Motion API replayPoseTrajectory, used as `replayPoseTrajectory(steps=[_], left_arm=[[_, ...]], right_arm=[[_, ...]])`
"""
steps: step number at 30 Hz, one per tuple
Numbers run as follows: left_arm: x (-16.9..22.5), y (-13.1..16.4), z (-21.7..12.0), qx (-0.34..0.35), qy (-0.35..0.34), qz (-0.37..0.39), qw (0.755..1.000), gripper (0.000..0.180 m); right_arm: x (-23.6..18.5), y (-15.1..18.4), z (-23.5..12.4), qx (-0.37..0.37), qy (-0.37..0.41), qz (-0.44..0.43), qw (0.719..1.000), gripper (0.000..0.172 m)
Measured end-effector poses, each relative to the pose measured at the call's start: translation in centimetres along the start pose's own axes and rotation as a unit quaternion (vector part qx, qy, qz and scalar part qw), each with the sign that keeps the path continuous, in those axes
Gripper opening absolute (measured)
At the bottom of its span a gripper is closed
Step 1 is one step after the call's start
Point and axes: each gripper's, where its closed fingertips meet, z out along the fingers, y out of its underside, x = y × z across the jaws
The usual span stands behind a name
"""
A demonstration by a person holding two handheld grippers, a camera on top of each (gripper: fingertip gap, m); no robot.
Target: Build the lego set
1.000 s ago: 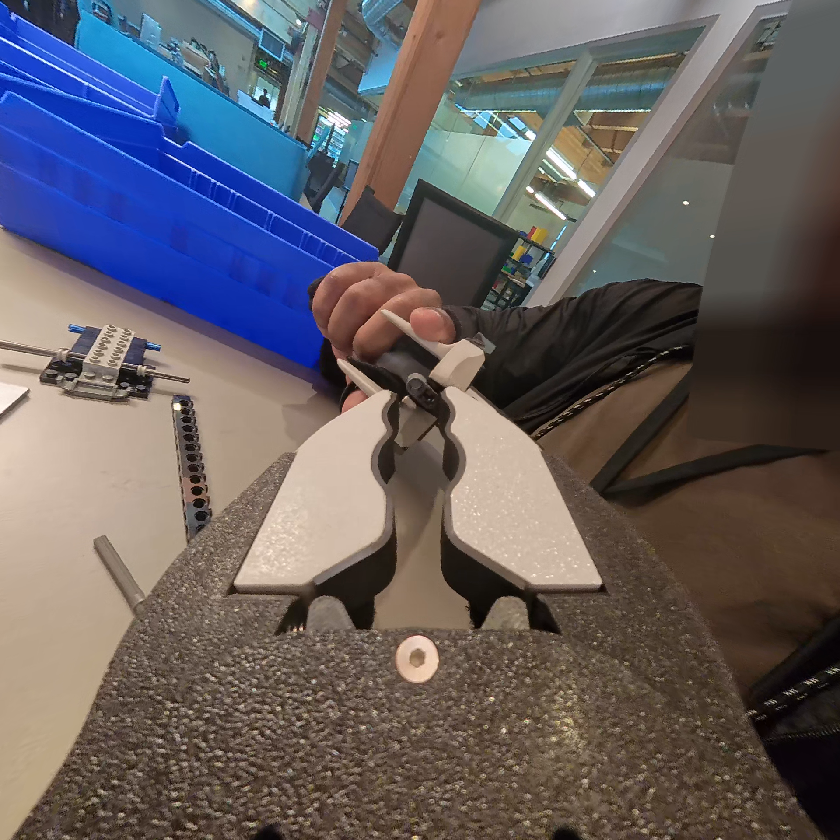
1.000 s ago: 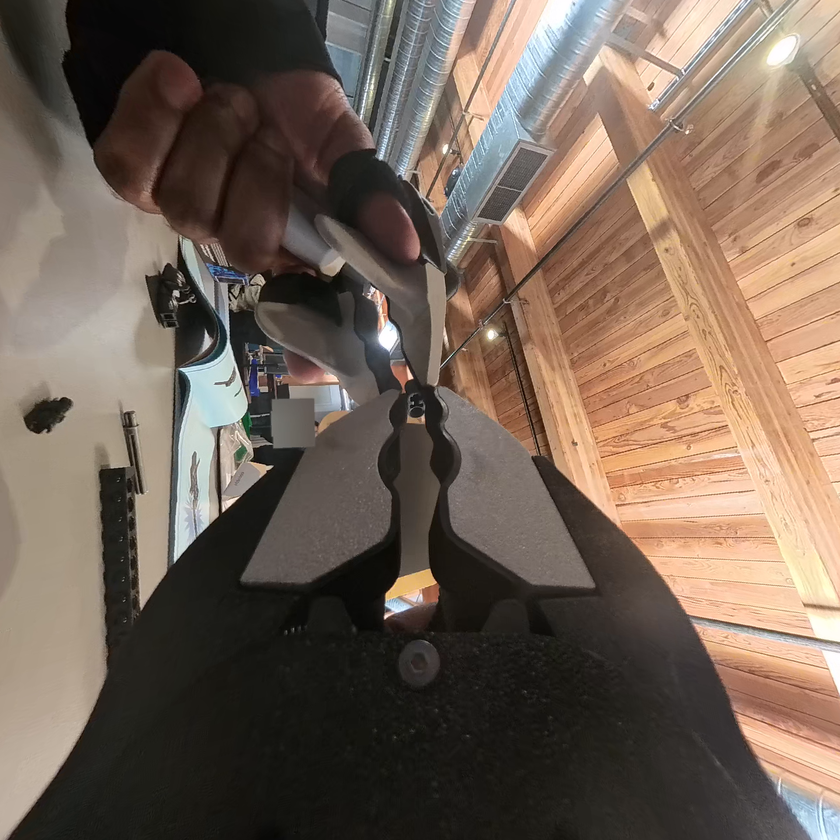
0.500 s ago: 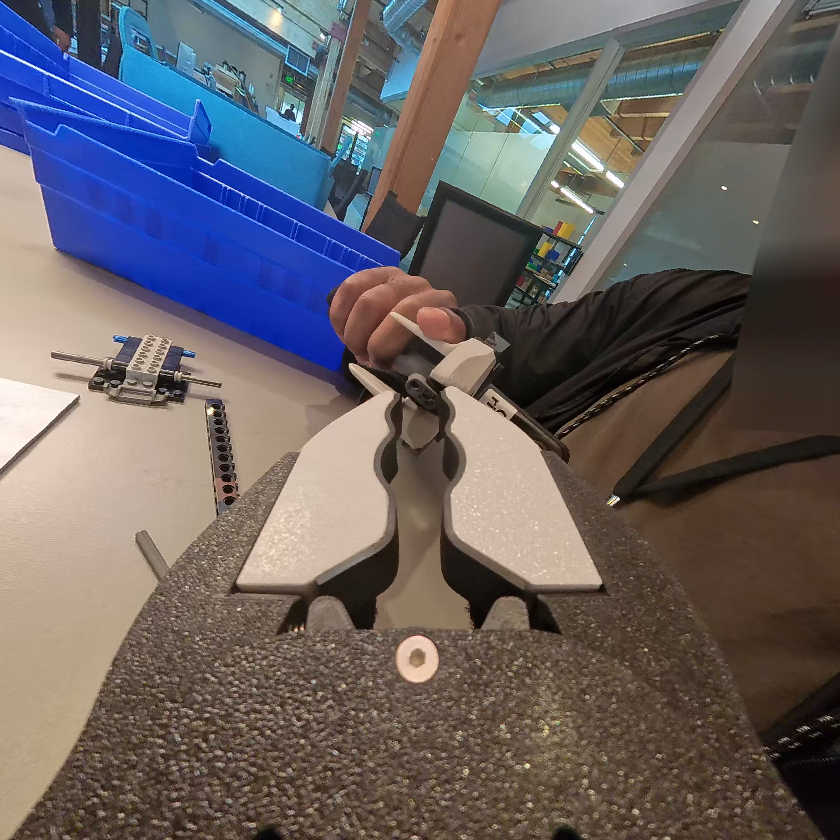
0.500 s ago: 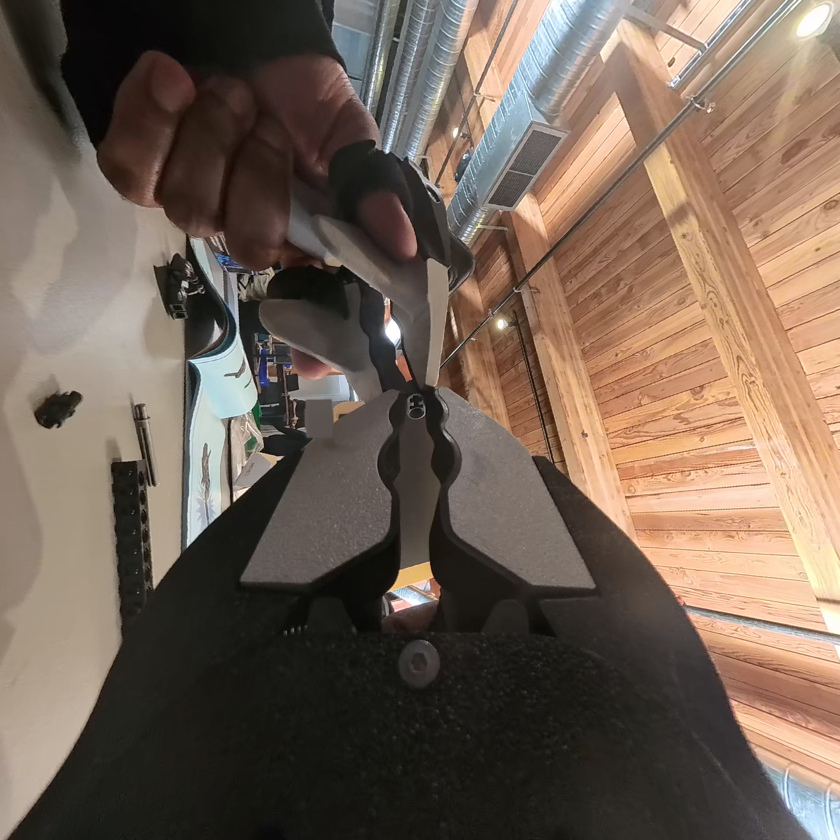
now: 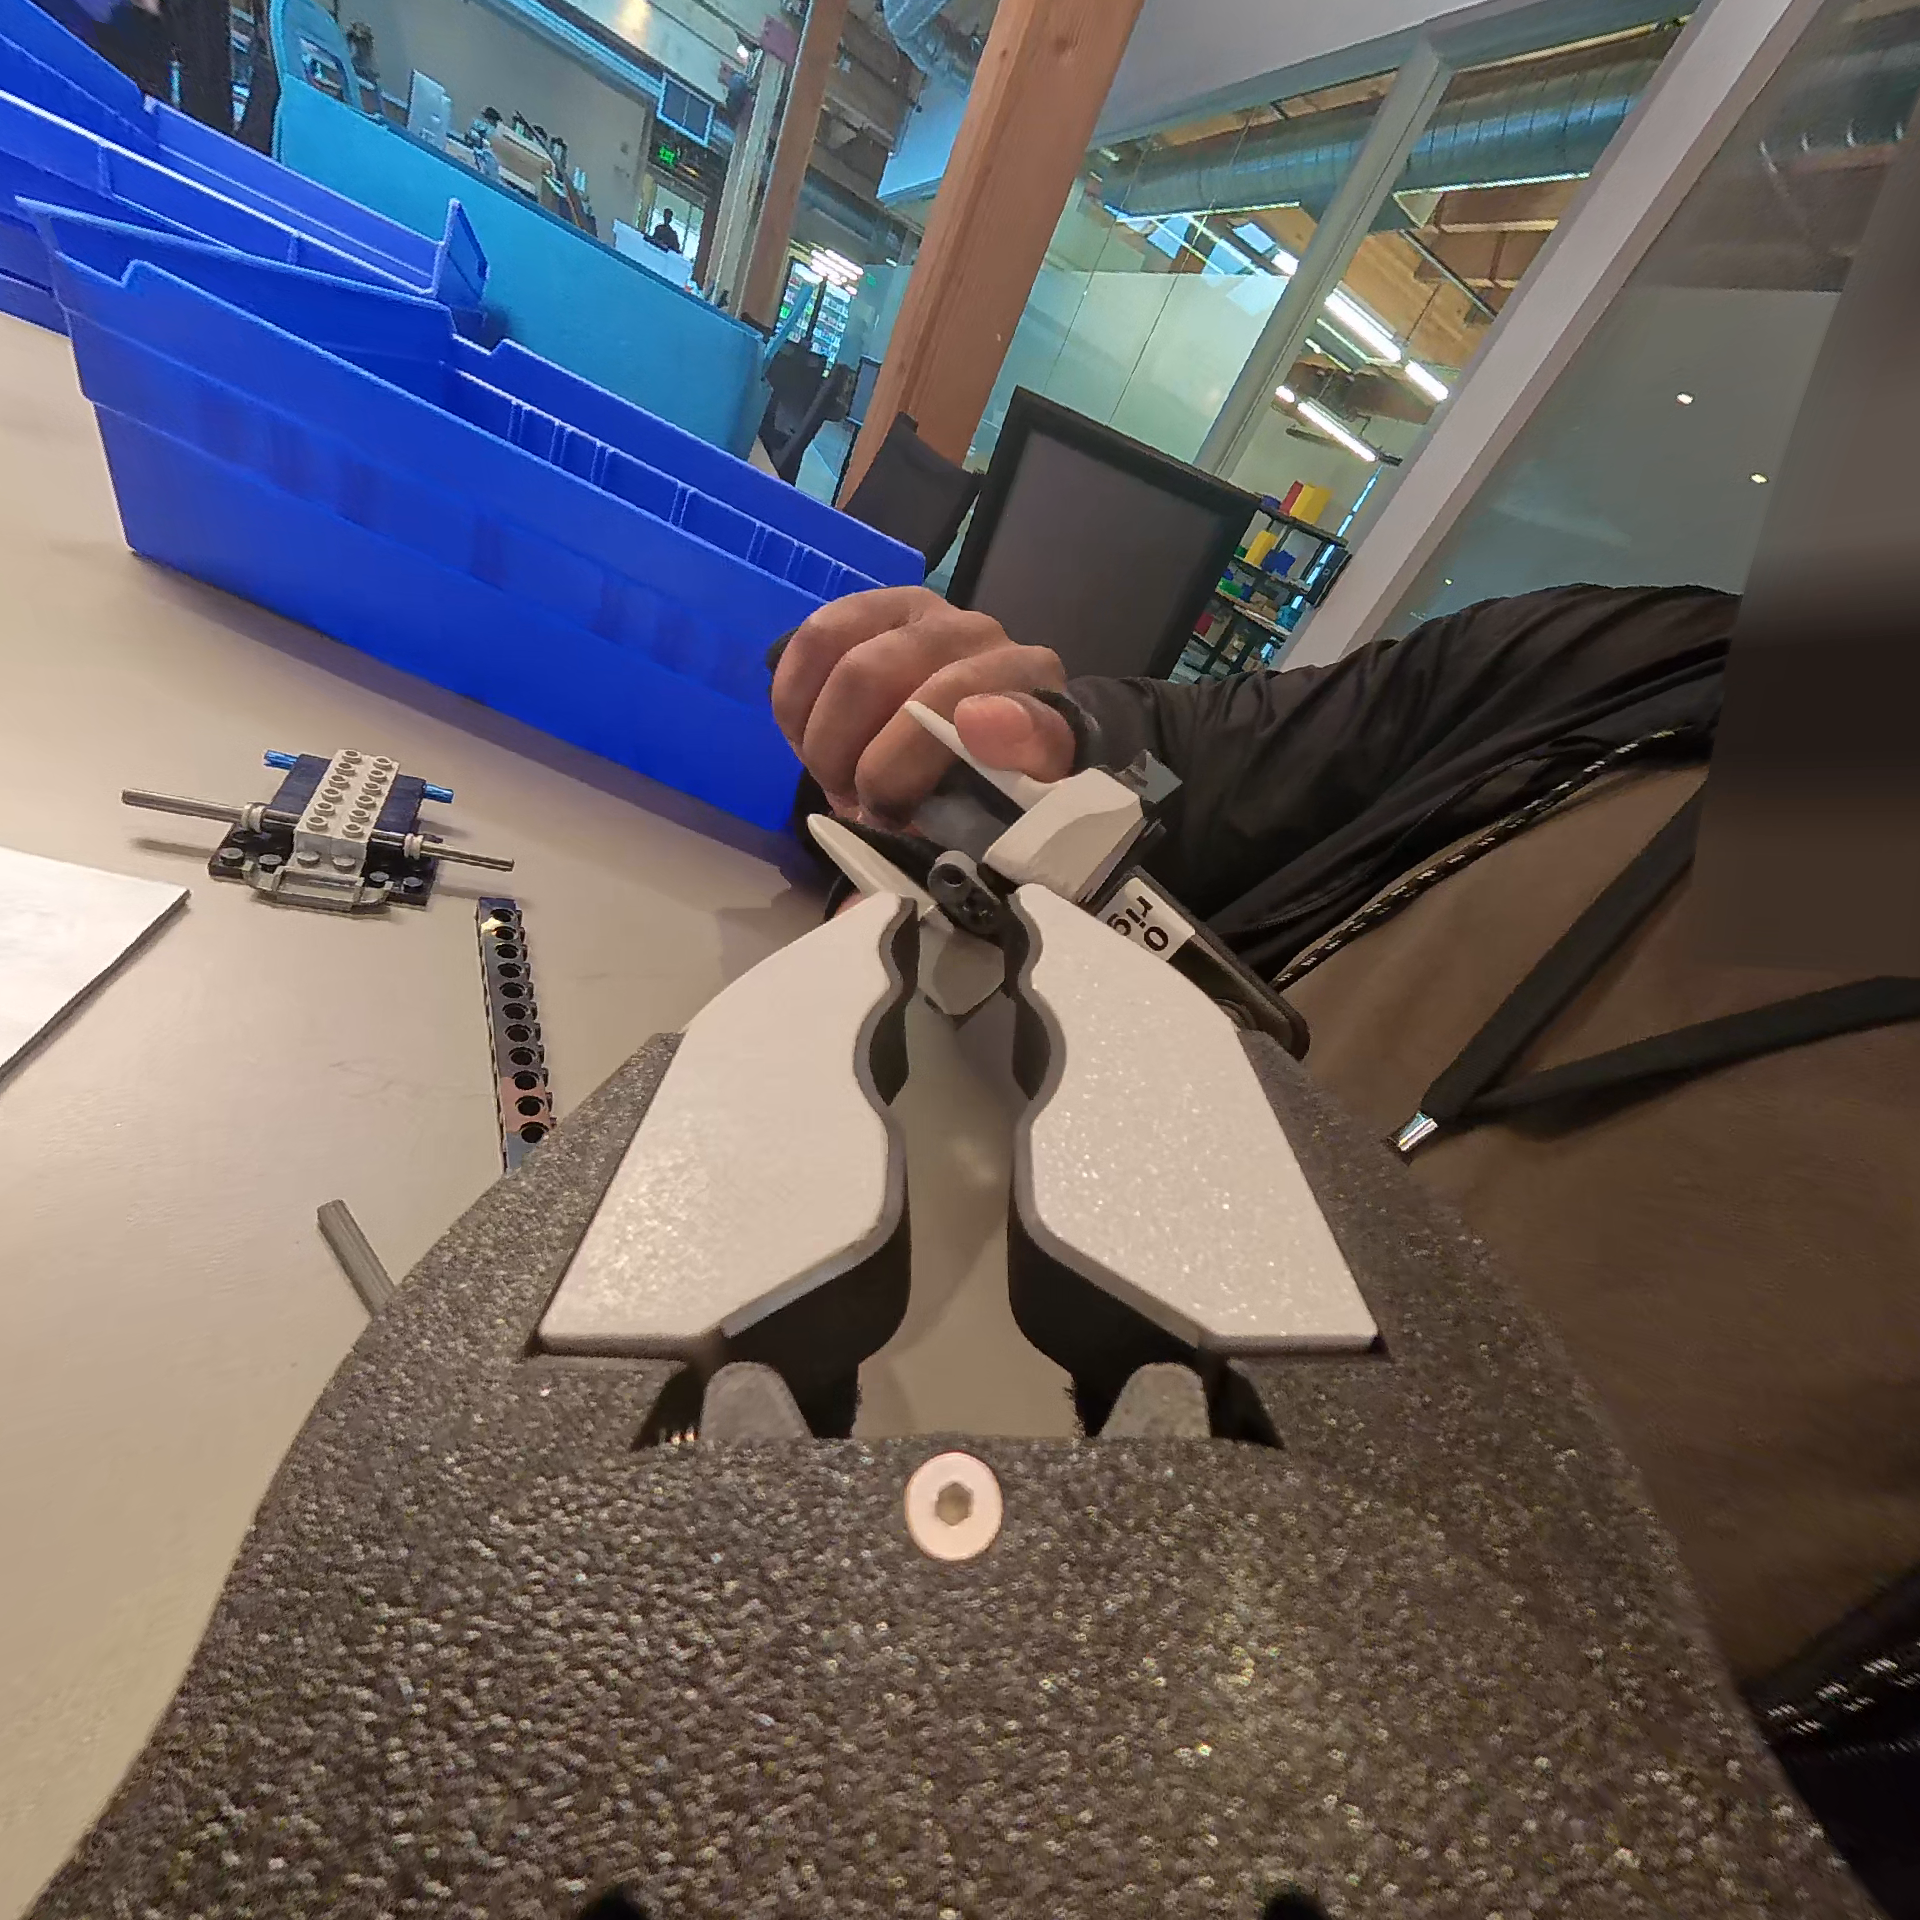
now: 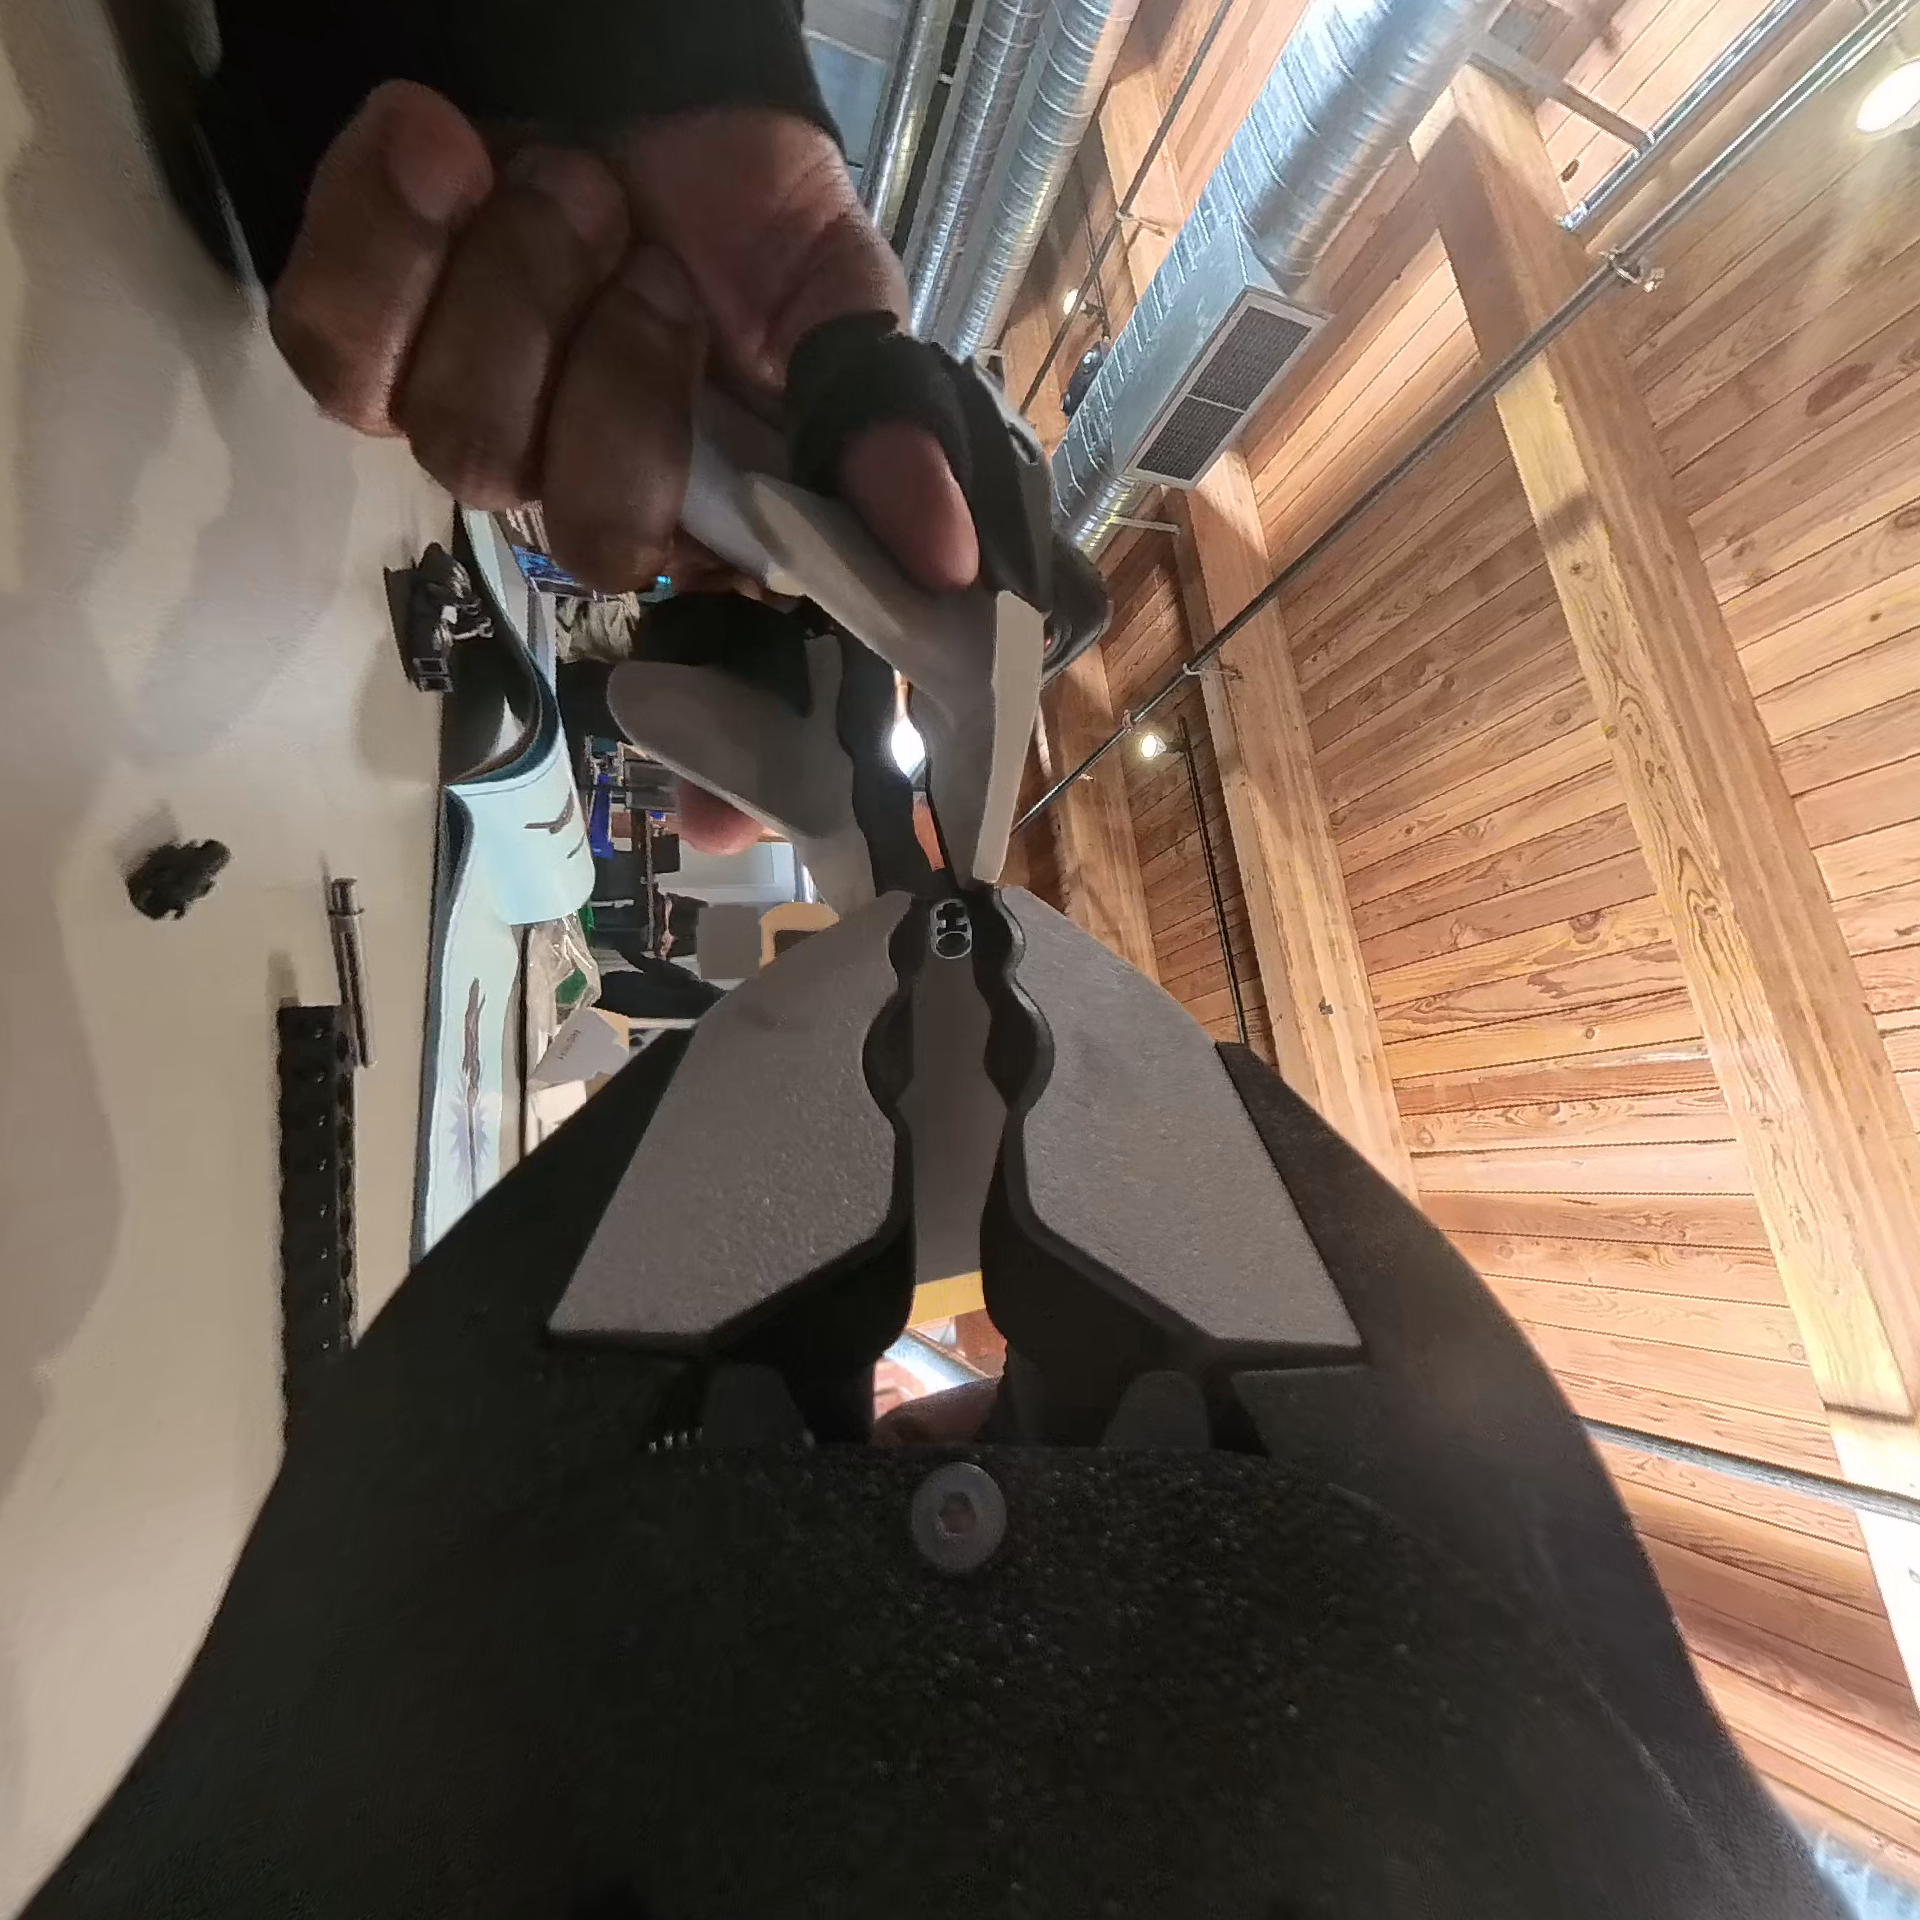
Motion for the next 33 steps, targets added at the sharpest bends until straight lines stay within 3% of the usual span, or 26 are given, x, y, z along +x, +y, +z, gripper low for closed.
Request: replayPoseTrajectory(steps=[7, 11, 16, 21, 33], left_arm=[[-0.5, 0.2, -0.2, -0.025, -0.033, 0.019, 0.999, 0.014], [0.1, 0.4, -0.2, -0.051, -0.052, 0.104, 0.992, 0.016], [0.6, 0.4, -0.4, -0.079, -0.089, 0.223, 0.968, 0.03], [1.3, 1.0, 0.0, -0.096, -0.093, 0.307, 0.942, 0.029], [2.8, 1.1, 0.3, -0.093, -0.079, 0.375, 0.919, 0.016]], right_arm=[[-0.4, 0.3, 0.0, -0.018, 0.003, -0.073, 0.997, 0.008], [-0.1, -0.3, -0.2, -0.004, 0.008, -0.077, 0.997, 0.008], [0.3, -1.3, -0.6, 0.019, 0.017, -0.069, 0.997, 0.008], [0.7, -1.8, -0.9, 0.034, 0.026, -0.063, 0.997, 0.008], [0.8, -2.7, -1.3, 0.065, 0.027, -0.029, 0.997, 0.008]])
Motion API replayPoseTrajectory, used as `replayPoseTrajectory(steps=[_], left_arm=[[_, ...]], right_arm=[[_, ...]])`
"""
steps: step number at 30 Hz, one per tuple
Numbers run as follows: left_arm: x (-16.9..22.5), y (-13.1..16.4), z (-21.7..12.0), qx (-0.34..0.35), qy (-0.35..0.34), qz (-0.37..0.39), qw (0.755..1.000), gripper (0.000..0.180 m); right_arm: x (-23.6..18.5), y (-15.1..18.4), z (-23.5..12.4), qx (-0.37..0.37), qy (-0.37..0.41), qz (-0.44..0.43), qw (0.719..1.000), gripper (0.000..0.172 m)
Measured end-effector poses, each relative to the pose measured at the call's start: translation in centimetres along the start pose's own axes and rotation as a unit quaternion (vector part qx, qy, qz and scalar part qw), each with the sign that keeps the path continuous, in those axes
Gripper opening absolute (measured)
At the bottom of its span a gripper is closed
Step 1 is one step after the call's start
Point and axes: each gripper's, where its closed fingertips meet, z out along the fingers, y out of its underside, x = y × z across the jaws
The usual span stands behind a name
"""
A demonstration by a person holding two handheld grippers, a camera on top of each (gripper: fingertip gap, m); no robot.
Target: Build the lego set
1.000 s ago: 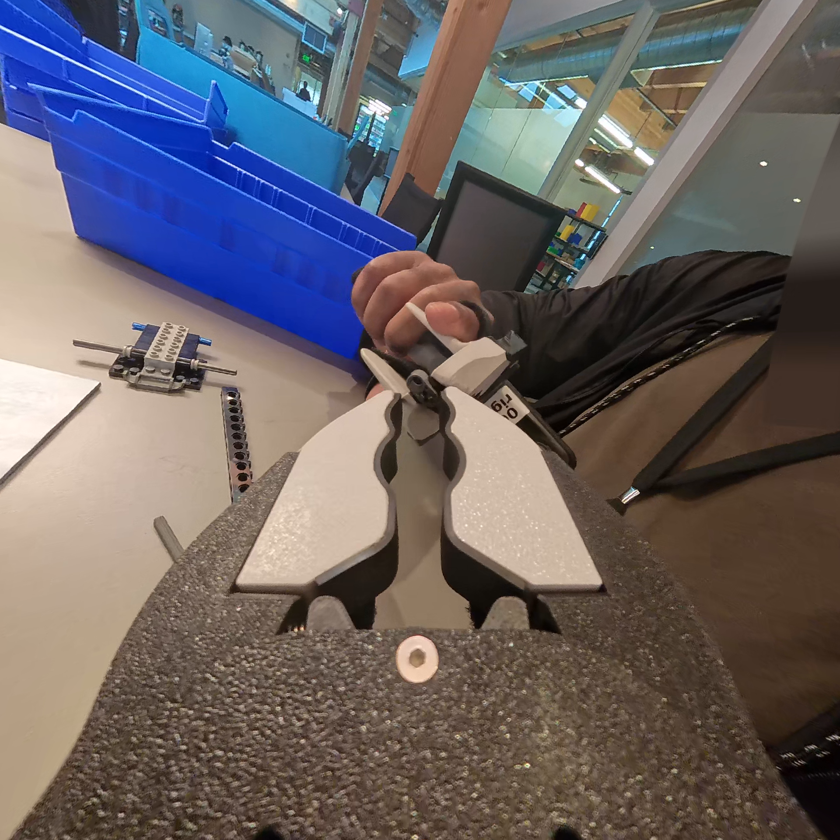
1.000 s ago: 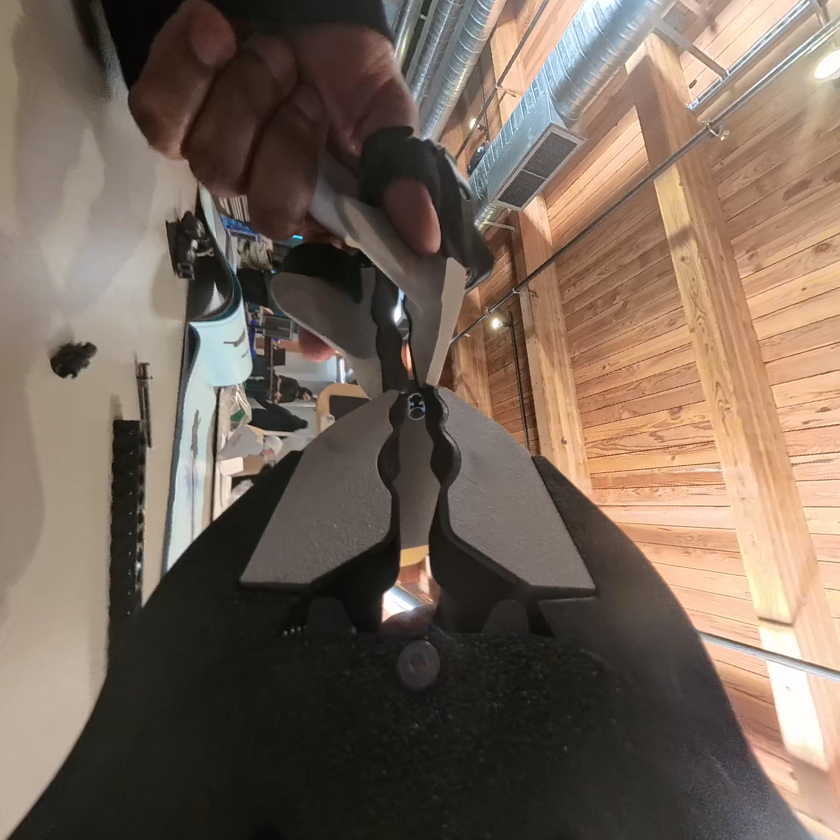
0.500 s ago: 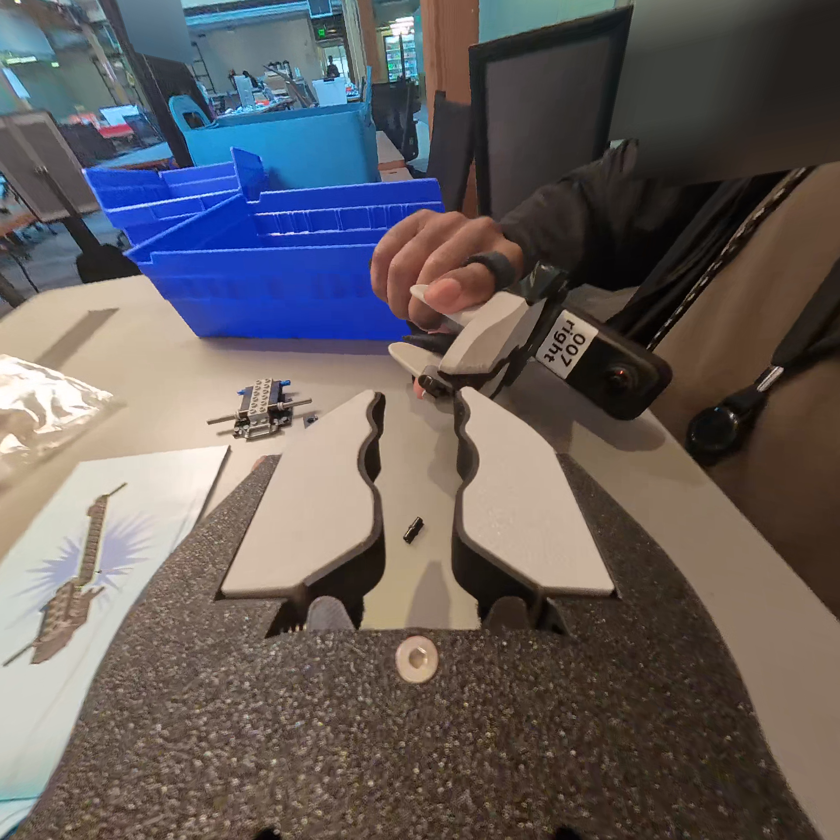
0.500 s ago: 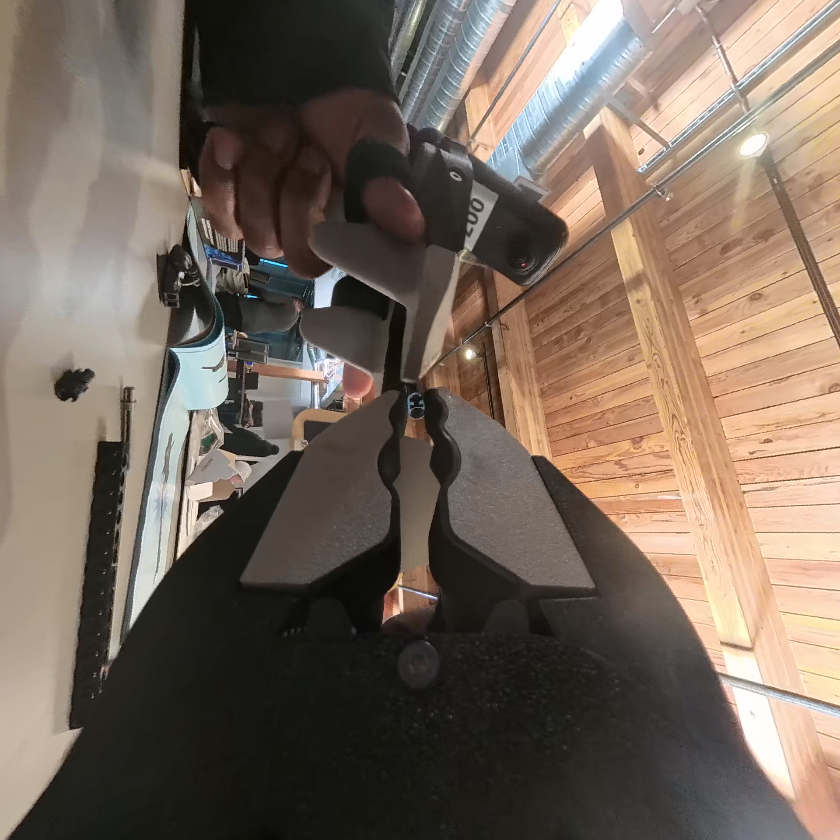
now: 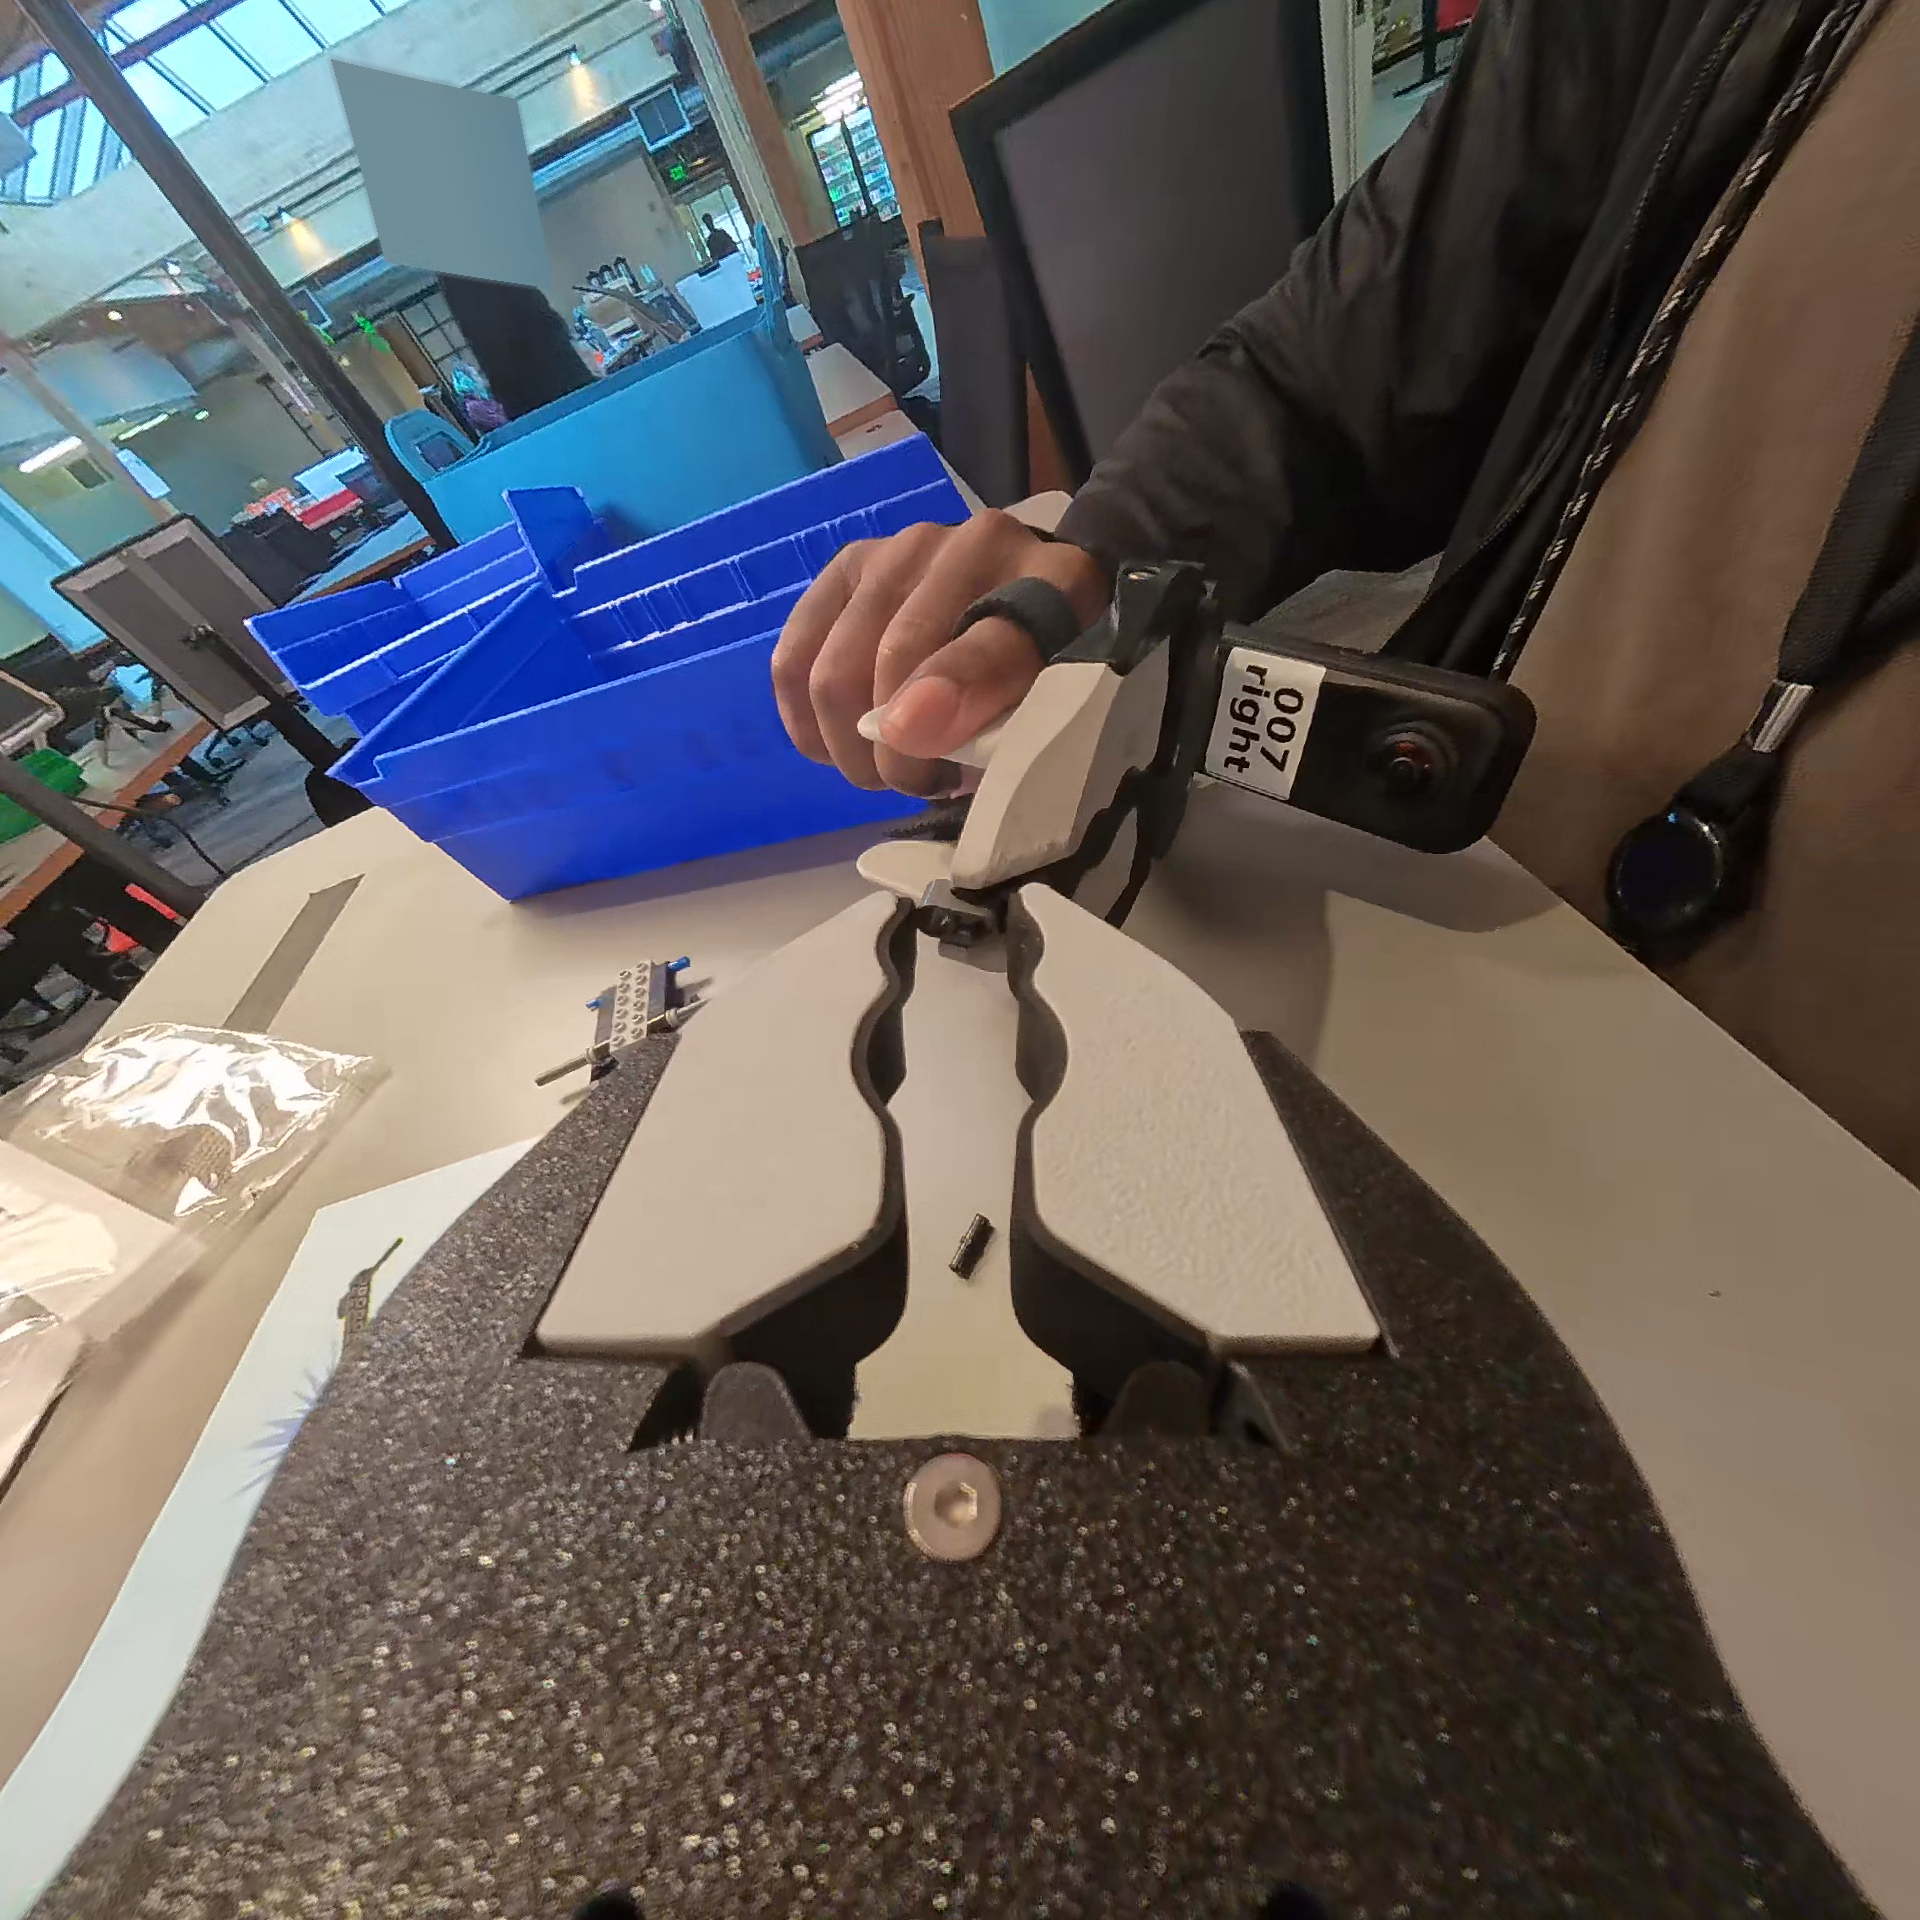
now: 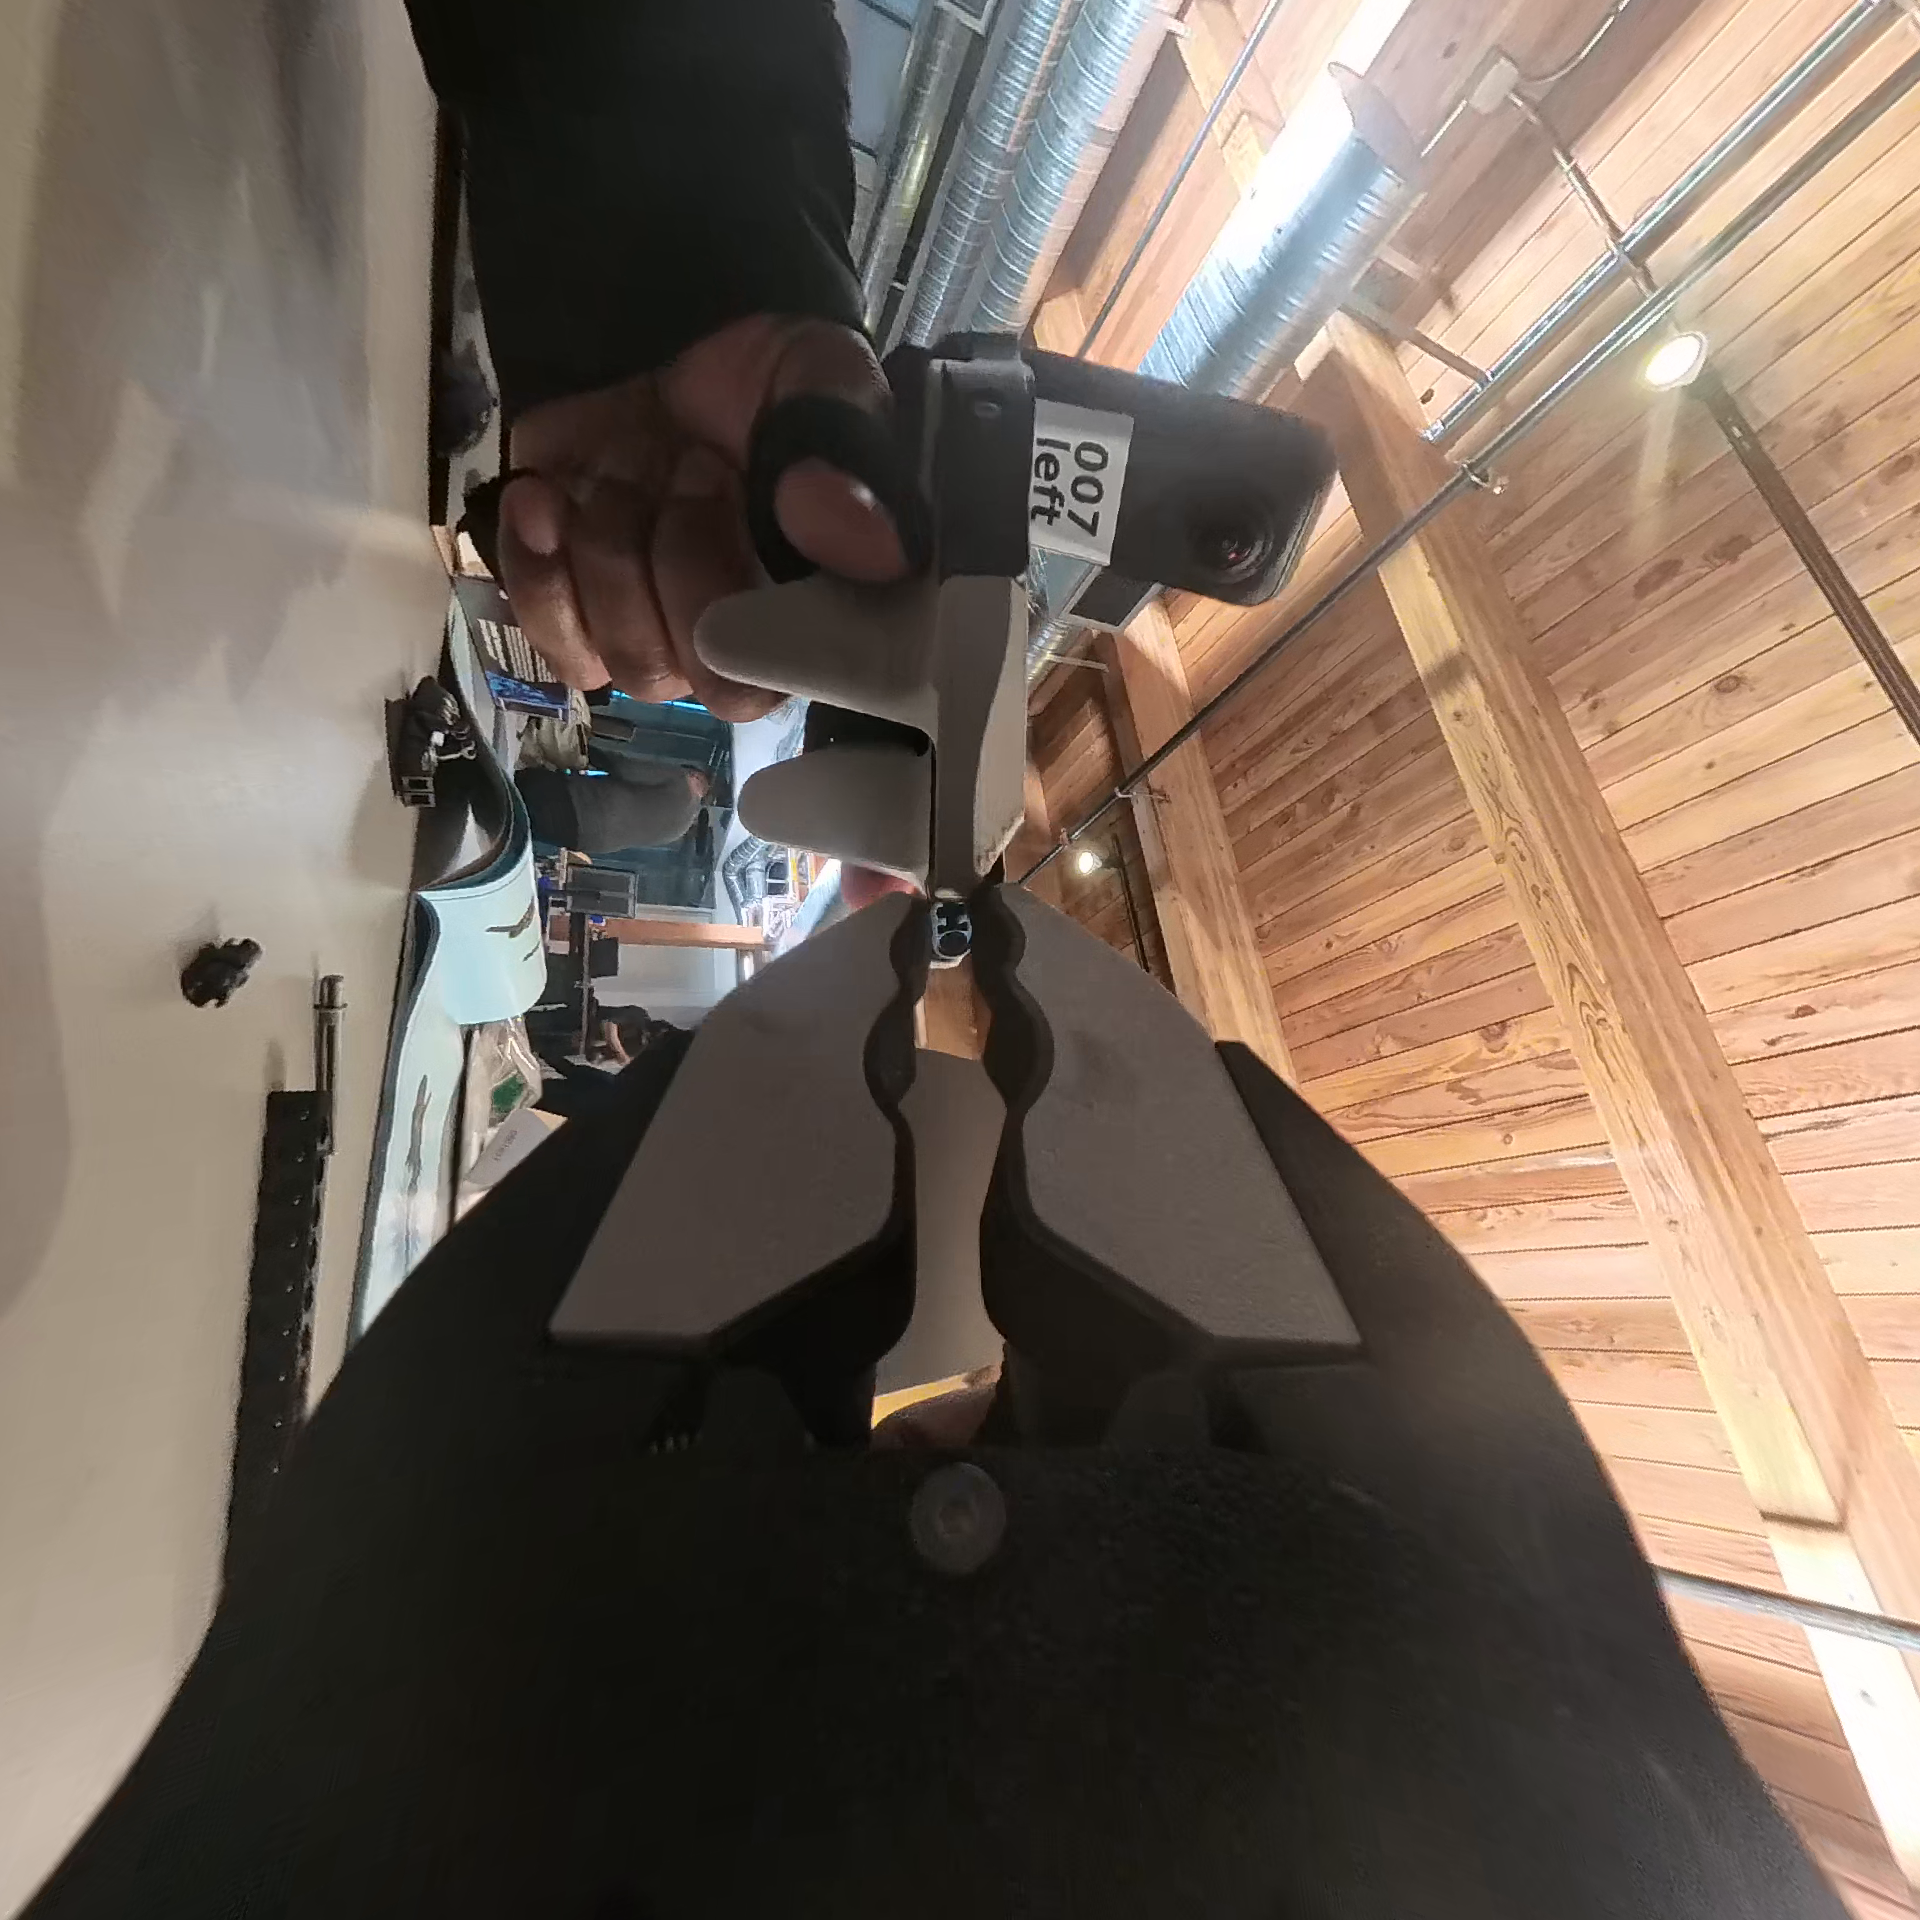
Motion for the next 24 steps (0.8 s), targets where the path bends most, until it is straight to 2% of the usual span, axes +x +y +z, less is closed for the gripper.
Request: replayPoseTrajectory(steps=[5, 7, 9, 11, 14, 16, 19, 21, 24], left_arm=[[-0.7, -0.3, -0.1, 0.004, -0.023, 0.012, 1.0, 0.016], [-1.4, -0.4, -0.5, 0.005, -0.048, 0.025, 0.999, 0.016], [-2.2, -0.9, -1.1, 0.012, -0.079, 0.043, 0.996, 0.016], [-2.7, -1.3, -1.4, 0.017, -0.102, 0.063, 0.993, 0.016], [-2.8, -1.5, -1.4, 0.012, -0.12, 0.091, 0.989, 0.016], [-2.7, -1.5, -1.2, 0.009, -0.122, 0.104, 0.987, 0.016], [-2.5, -1.6, -1.0, 0.008, -0.125, 0.115, 0.985, 0.016], [-2.4, -1.7, -0.9, 0.01, -0.127, 0.121, 0.984, 0.016], [-2.2, -1.7, -0.7, 0.009, -0.125, 0.13, 0.984, 0.016]], right_arm=[[0.2, 0.9, 0.2, -0.02, -0.011, 0.082, 0.996, 0.009], [0.3, 1.7, 0.3, -0.04, -0.027, 0.159, 0.986, 0.009], [-0.4, 2.5, 0.4, -0.063, -0.076, 0.275, 0.956, 0.009], [-1.5, 2.7, 0.5, -0.077, -0.139, 0.42, 0.894, 0.012], [-1.0, 2.4, 0.7, -0.061, -0.183, 0.622, 0.759, 0.013], [-0.4, 2.5, 0.8, -0.045, -0.202, 0.719, 0.664, 0.017], [0.4, 2.1, 0.6, -0.006, -0.235, 0.812, 0.534, 0.021], [0.6, 1.8, 0.5, 0.008, -0.247, 0.841, 0.481, 0.022], [0.8, 1.5, 0.4, 0.023, -0.259, 0.866, 0.427, 0.022]])
